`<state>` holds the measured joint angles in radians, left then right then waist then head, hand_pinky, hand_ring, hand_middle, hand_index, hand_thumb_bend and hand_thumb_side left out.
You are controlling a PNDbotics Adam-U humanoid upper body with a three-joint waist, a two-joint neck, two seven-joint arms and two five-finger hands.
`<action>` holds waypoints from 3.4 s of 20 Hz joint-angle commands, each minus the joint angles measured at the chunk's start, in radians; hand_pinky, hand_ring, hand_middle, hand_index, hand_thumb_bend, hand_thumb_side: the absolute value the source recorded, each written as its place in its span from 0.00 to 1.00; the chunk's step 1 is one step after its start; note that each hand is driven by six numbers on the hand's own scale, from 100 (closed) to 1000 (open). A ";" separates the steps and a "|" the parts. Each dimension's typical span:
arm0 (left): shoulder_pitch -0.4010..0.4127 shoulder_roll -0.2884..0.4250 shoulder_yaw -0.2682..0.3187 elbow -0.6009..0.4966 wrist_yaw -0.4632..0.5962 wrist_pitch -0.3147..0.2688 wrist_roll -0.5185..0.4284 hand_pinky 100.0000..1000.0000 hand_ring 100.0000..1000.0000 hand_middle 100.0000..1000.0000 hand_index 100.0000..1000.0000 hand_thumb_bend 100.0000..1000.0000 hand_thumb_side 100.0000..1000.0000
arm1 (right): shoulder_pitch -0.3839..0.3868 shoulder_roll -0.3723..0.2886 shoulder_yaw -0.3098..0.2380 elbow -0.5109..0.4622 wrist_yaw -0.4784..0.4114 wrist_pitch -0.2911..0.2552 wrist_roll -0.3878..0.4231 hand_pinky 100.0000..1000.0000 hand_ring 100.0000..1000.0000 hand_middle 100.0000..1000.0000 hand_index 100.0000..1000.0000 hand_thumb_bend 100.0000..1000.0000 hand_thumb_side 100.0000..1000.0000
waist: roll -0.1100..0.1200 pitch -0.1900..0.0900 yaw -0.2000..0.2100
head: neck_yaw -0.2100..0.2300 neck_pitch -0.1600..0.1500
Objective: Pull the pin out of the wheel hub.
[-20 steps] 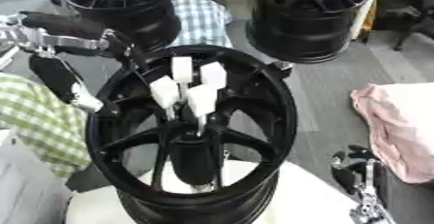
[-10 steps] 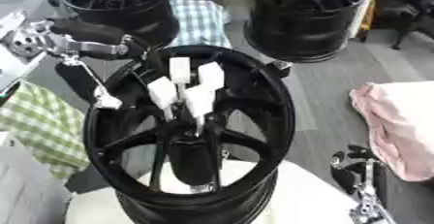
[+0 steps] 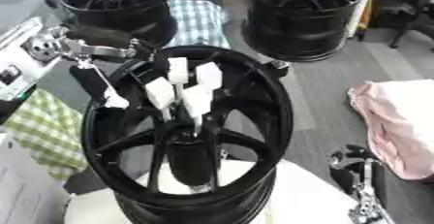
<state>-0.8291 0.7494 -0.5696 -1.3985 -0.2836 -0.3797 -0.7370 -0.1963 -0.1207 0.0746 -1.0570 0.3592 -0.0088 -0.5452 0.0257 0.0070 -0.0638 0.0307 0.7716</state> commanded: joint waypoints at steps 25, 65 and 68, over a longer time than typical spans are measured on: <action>-0.035 -0.033 -0.042 0.063 -0.033 -0.240 -0.170 0.82 0.76 0.82 0.89 0.15 0.02 | -0.015 -0.011 0.008 -0.017 0.009 -0.008 0.004 0.62 0.46 0.58 0.72 0.00 0.12 | 0.004 -0.010 -0.014 | 0.002 -0.002; -0.043 0.142 0.303 -0.021 0.157 -0.063 -0.170 0.74 0.54 0.54 0.66 0.00 0.00 | -0.010 -0.013 0.001 -0.012 0.003 -0.004 -0.003 0.62 0.46 0.58 0.72 0.00 0.13 | 0.004 -0.012 0.009 | -0.008 -0.002; 0.036 0.212 0.406 -0.063 0.200 -0.018 -0.164 0.74 0.54 0.54 0.66 0.00 0.00 | -0.009 -0.014 -0.002 -0.013 0.001 -0.003 -0.007 0.62 0.46 0.58 0.72 0.00 0.13 | 0.004 -0.012 0.014 | -0.010 -0.002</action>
<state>-0.7815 0.9001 -0.2188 -1.4346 -0.1039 -0.3145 -0.8021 -0.1966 -0.1195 0.0786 -1.0577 0.3623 -0.0109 -0.5478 0.0291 0.0073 -0.0507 0.0230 0.7717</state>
